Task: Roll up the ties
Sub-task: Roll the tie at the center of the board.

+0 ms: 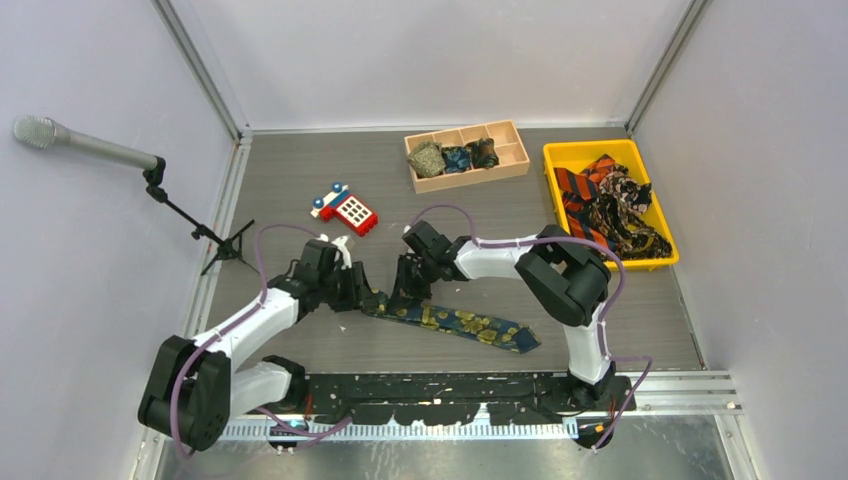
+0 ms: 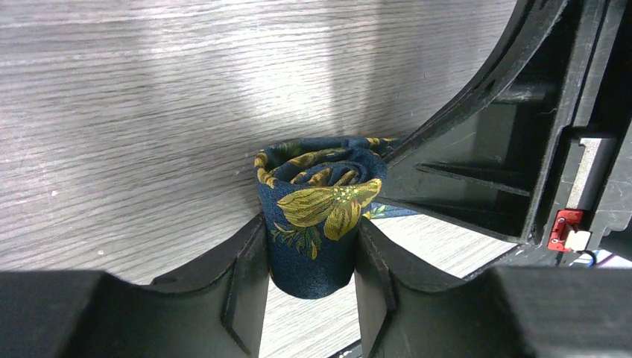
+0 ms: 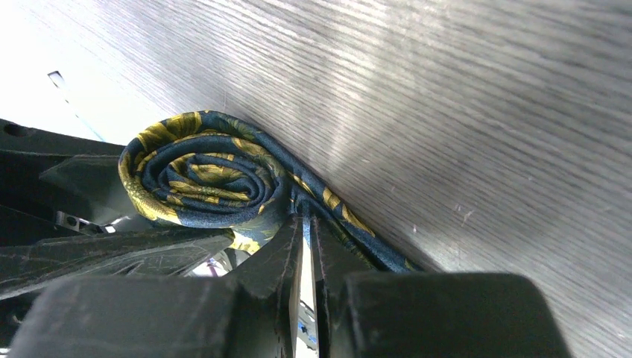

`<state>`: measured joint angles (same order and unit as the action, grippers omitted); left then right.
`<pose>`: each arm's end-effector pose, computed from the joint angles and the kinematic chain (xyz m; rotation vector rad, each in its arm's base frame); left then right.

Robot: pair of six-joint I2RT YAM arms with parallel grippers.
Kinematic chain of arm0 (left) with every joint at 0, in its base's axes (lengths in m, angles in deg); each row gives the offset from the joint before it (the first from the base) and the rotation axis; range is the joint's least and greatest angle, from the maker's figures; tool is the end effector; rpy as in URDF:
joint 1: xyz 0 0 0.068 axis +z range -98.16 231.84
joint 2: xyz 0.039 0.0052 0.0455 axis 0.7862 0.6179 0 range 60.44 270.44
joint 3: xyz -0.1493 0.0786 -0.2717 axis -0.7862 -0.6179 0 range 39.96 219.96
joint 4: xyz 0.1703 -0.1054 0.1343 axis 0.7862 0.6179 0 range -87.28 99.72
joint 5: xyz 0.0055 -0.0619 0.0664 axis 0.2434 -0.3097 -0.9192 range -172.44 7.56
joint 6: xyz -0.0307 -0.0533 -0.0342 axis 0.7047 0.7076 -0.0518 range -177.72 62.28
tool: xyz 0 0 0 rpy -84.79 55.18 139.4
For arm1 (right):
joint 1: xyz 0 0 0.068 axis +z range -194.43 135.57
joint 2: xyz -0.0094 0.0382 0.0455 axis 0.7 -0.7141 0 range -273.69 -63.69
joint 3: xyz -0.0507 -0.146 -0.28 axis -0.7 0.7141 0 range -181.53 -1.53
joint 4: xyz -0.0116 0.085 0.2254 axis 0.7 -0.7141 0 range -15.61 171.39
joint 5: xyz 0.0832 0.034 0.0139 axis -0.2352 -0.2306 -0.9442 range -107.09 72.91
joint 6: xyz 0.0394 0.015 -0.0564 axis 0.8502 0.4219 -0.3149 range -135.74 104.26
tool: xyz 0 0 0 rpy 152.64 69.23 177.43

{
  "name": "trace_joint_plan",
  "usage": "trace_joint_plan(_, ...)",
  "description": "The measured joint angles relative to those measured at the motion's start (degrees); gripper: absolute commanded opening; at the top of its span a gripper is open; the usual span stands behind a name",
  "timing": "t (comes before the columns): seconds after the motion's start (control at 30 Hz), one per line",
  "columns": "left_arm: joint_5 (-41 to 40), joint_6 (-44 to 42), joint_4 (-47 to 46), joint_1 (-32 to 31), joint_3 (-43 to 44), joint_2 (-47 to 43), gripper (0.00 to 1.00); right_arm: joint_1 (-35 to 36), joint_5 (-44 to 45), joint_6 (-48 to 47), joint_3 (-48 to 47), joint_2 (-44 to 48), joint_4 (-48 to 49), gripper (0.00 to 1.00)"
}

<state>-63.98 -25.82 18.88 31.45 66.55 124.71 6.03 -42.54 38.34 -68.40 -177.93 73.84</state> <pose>0.1564 -0.0776 0.2021 -0.1243 2.6127 -0.7568 0.2457 0.3365 0.1716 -0.1151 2.9018 1.1242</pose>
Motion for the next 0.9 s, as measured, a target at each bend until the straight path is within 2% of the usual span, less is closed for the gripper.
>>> trace_joint_plan(0.53,-12.9,-3.1,8.4,-7.5,7.3,0.2,0.35,-1.1,3.3,-2.5,0.4,5.7,-5.4,0.15)
trace_joint_plan(0.9,-27.6,-4.1,14.7,-14.7,13.2,4.1,0.34,-3.2,4.7,-3.0,3.7,8.1,-6.3,0.14)
